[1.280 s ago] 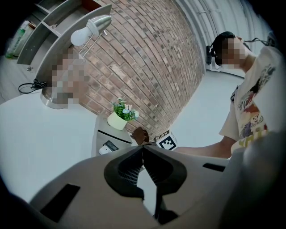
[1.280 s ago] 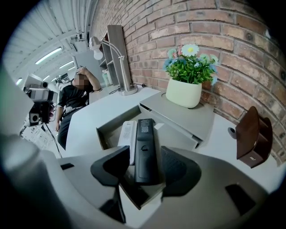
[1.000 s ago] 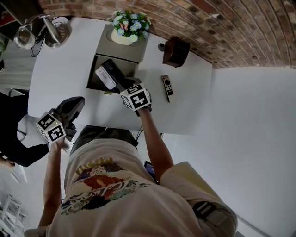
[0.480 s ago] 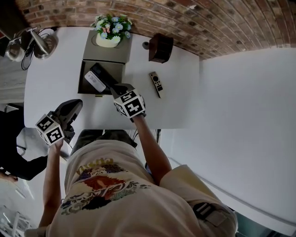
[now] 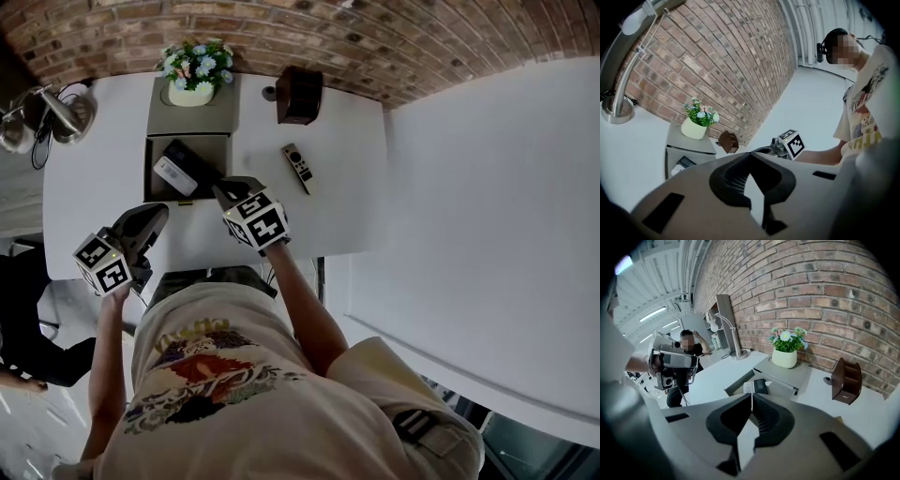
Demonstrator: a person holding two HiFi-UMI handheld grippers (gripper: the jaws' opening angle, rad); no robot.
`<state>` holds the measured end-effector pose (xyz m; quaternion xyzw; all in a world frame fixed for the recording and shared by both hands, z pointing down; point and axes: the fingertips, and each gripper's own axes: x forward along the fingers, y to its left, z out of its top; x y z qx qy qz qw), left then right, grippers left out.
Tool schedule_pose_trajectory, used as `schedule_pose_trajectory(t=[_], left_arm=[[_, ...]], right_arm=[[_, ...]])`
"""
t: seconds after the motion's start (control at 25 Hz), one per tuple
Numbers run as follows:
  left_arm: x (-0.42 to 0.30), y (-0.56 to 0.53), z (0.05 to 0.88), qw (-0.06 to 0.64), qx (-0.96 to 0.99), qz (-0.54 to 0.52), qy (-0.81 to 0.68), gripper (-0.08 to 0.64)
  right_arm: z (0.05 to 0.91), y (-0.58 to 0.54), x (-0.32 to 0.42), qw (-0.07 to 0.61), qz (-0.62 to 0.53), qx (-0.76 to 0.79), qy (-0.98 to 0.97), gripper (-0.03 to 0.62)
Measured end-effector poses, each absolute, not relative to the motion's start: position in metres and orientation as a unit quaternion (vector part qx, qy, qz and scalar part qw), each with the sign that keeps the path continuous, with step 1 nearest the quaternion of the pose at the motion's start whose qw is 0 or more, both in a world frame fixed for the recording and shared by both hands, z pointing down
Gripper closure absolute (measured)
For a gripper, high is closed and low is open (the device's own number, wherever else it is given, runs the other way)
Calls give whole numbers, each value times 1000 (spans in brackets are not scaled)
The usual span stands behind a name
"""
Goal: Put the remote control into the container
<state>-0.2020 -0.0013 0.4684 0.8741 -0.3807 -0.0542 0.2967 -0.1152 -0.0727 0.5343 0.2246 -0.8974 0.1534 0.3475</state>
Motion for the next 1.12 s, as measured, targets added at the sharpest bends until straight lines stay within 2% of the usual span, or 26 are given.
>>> schedule_pose_trajectory(t=[0.56,1.12], left_arm=[[-152,-29,455,280,895,-38,-345,555],[-105,-51,461,304,893,-29,-331,555]], right_arm=[[516,-67,-73,320,167,245,-900,574],[526,-85,0,305,191,296,-885,572]])
